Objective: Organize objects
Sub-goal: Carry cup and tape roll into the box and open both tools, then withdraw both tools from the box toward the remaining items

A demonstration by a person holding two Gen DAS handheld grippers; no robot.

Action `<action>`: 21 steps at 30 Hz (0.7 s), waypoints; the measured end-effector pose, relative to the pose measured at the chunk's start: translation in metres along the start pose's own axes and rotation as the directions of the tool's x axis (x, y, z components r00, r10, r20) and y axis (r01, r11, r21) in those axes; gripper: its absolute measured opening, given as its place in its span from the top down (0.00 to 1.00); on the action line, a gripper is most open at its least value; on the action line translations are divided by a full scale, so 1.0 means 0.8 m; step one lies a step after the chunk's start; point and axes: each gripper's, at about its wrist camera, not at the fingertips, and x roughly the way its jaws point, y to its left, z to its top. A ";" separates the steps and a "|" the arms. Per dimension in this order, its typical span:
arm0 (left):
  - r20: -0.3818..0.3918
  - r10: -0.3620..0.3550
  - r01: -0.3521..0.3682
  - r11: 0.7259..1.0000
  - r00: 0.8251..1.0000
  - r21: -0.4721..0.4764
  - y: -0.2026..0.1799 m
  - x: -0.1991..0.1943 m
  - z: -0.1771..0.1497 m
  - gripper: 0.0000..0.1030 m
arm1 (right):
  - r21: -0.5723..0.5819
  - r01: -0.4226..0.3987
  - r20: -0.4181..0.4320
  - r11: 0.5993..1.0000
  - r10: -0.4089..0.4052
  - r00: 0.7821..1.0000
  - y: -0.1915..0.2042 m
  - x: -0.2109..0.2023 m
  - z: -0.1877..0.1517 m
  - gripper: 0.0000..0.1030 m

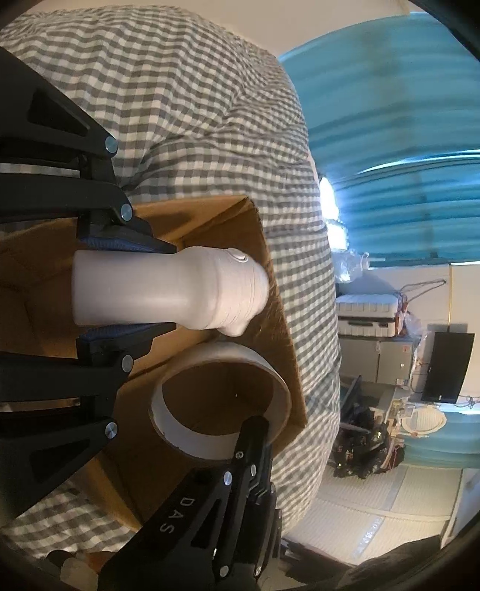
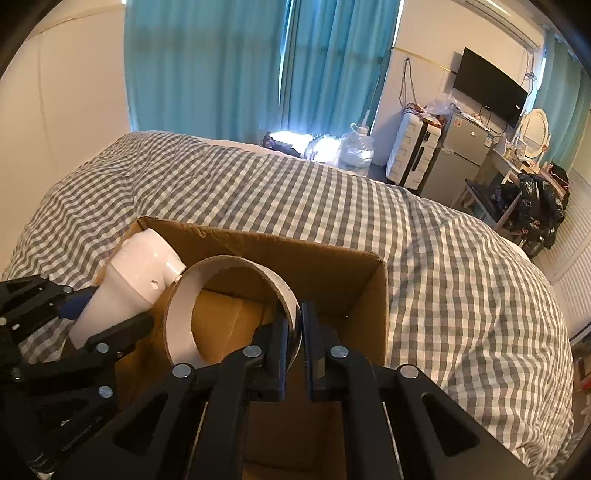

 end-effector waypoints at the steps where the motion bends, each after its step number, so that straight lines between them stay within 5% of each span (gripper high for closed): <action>1: 0.006 -0.008 0.008 1.000 1.000 0.001 0.001 -0.002 0.001 0.65 | 0.004 -0.011 0.001 1.000 0.011 1.000 -0.001 -0.002 0.000 0.87; 5: 0.051 -0.009 0.008 1.000 0.999 0.015 -0.009 -0.029 0.004 0.22 | 0.033 -0.043 0.034 0.999 0.042 0.999 -0.004 -0.028 -0.002 0.63; 7: 0.076 -0.014 0.014 1.000 0.997 0.012 -0.011 -0.048 0.006 0.14 | 0.045 -0.051 0.058 0.998 0.049 0.997 -0.004 -0.046 -0.001 0.51; 11: 0.083 0.020 -0.021 1.000 0.996 0.015 -0.012 -0.081 0.002 0.12 | 0.073 -0.059 0.116 0.996 0.051 0.992 -0.007 -0.097 0.001 0.30; 21: 0.146 0.072 -0.069 0.997 0.987 -0.023 -0.009 -0.206 -0.026 0.09 | 0.043 0.028 0.240 0.999 -0.038 0.970 0.005 -0.256 -0.016 0.21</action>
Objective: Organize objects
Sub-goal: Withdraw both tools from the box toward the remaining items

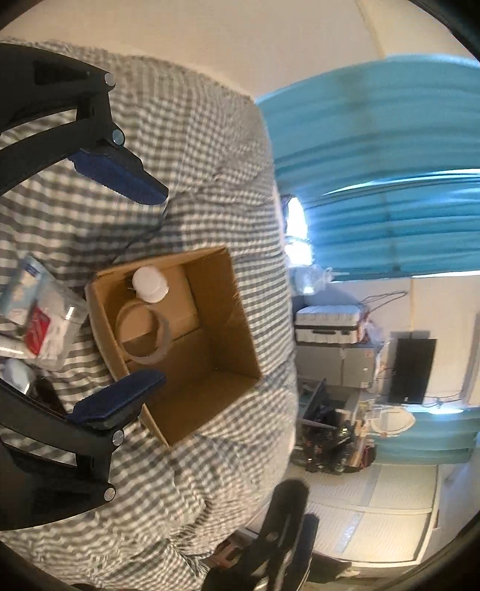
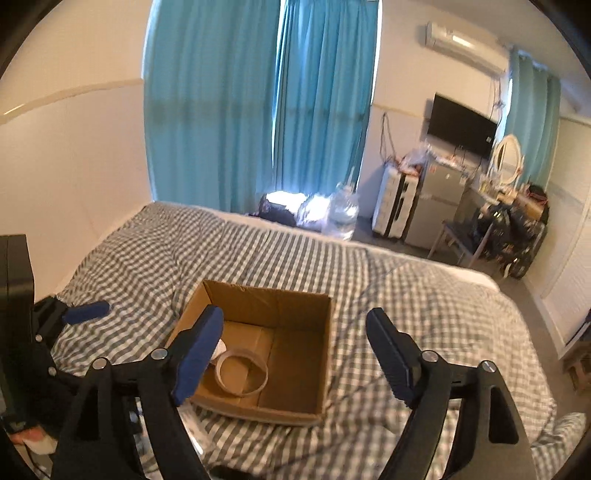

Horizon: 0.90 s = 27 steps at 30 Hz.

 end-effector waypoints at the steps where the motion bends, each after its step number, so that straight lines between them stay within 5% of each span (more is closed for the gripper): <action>1: 0.012 0.002 -0.002 1.000 1.000 -0.003 -0.002 -0.011 0.003 0.09 | -0.012 0.007 0.013 1.000 -0.007 1.000 0.003 -0.020 0.001 0.20; 8: 0.109 0.074 -0.076 0.997 0.991 0.011 -0.002 -0.095 -0.002 0.03 | -0.050 0.043 0.085 0.998 -0.038 0.996 0.022 -0.119 -0.002 0.16; 14: 0.122 0.068 -0.067 0.998 0.990 -0.013 0.004 -0.126 -0.024 0.02 | -0.070 0.009 0.068 0.998 -0.004 0.998 0.043 -0.156 -0.028 0.15; 22: 0.068 0.096 -0.095 0.995 0.993 -0.021 0.004 -0.111 -0.073 0.01 | -0.051 -0.023 0.006 0.998 0.023 1.000 0.041 -0.145 -0.086 0.15; 27: -0.034 0.126 -0.127 0.992 0.991 -0.019 0.003 -0.064 -0.115 0.01 | -0.019 -0.046 -0.058 0.999 0.044 0.997 0.037 -0.116 -0.133 0.15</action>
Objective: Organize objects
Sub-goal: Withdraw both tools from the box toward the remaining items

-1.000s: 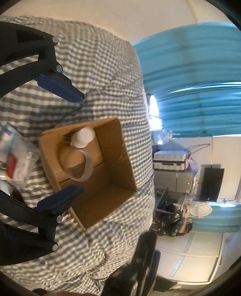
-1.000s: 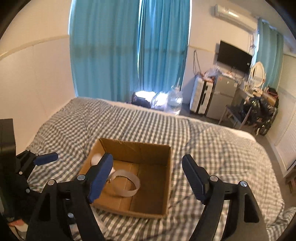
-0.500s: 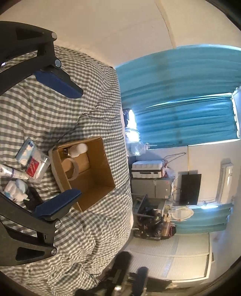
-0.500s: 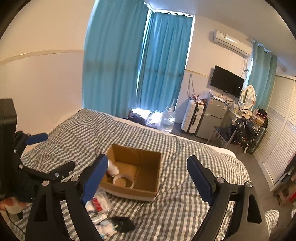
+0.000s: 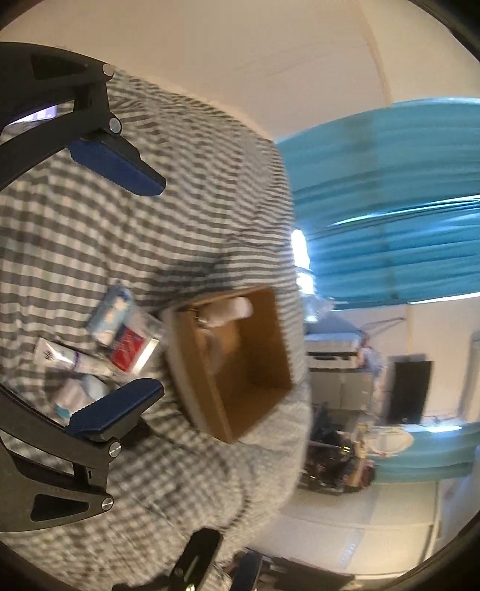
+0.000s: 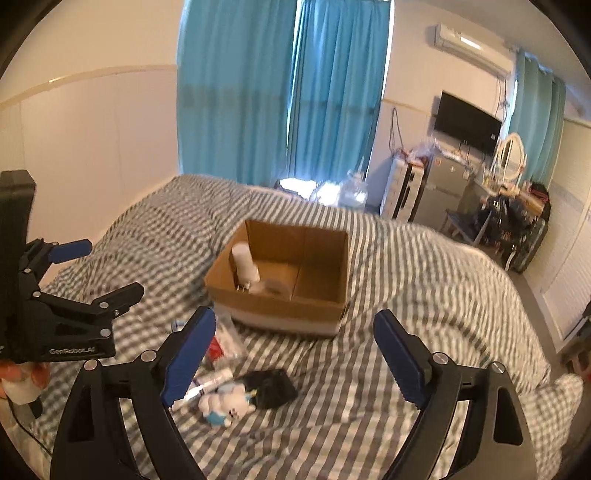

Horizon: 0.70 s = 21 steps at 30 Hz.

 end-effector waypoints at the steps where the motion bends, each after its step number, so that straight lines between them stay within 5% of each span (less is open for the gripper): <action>1: -0.016 0.001 -0.001 1.000 1.000 0.001 -0.002 0.008 -0.007 0.01 | 0.005 -0.003 -0.013 1.000 0.003 1.000 0.000 0.006 -0.008 0.15; 13: -0.213 -0.070 0.088 0.993 0.975 0.077 -0.045 0.079 -0.095 0.02 | 0.046 -0.035 -0.185 0.998 0.043 0.982 0.013 0.079 -0.093 0.15; 15: -0.238 -0.096 0.120 0.989 0.966 0.089 -0.052 0.085 -0.100 0.06 | 0.055 -0.037 -0.201 0.998 0.048 0.978 0.011 0.083 -0.100 0.15; 21: -0.338 -0.140 0.183 0.978 0.931 0.099 -0.065 0.116 -0.113 0.40 | 0.094 -0.049 -0.218 0.994 0.069 0.974 0.002 0.090 -0.111 0.15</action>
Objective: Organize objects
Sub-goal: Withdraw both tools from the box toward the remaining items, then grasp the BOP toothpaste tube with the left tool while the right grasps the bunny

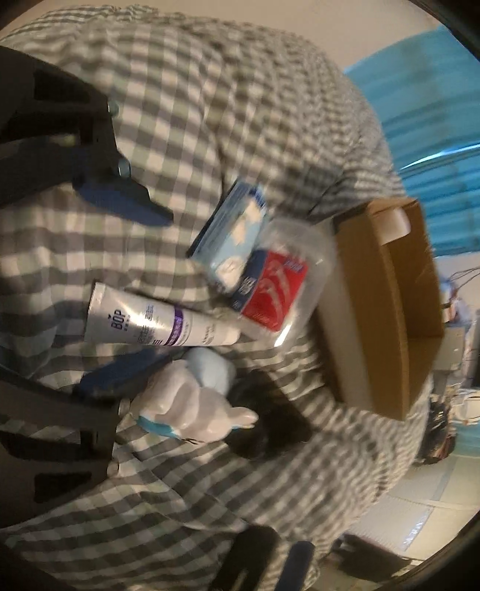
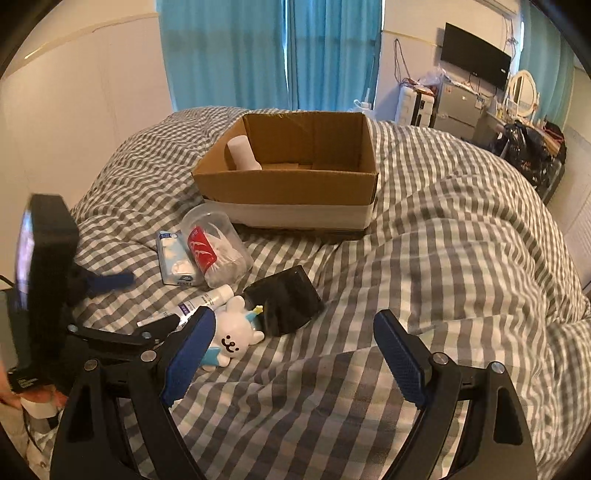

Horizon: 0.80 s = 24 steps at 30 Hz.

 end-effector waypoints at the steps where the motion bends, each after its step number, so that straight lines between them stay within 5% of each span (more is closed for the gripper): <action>1: -0.013 -0.011 0.011 1.000 1.000 0.008 -0.002 0.006 0.001 0.43 | 0.003 -0.003 -0.001 1.000 0.003 1.000 -0.001 0.001 0.000 0.15; 6: -0.076 -0.044 0.046 0.998 0.996 0.034 -0.013 0.035 0.010 0.49 | 0.024 -0.018 -0.018 1.000 0.018 1.000 -0.004 0.011 -0.002 0.15; 8: -0.087 -0.075 0.078 0.996 0.993 0.035 -0.015 0.038 0.010 0.72 | 0.032 -0.022 -0.026 0.999 0.023 0.999 -0.006 0.015 -0.003 0.15; 24: 0.063 -0.086 0.090 0.994 0.994 -0.062 0.009 -0.045 -0.012 0.74 | -0.088 -0.032 -0.050 0.996 0.027 0.998 0.037 0.022 -0.002 0.15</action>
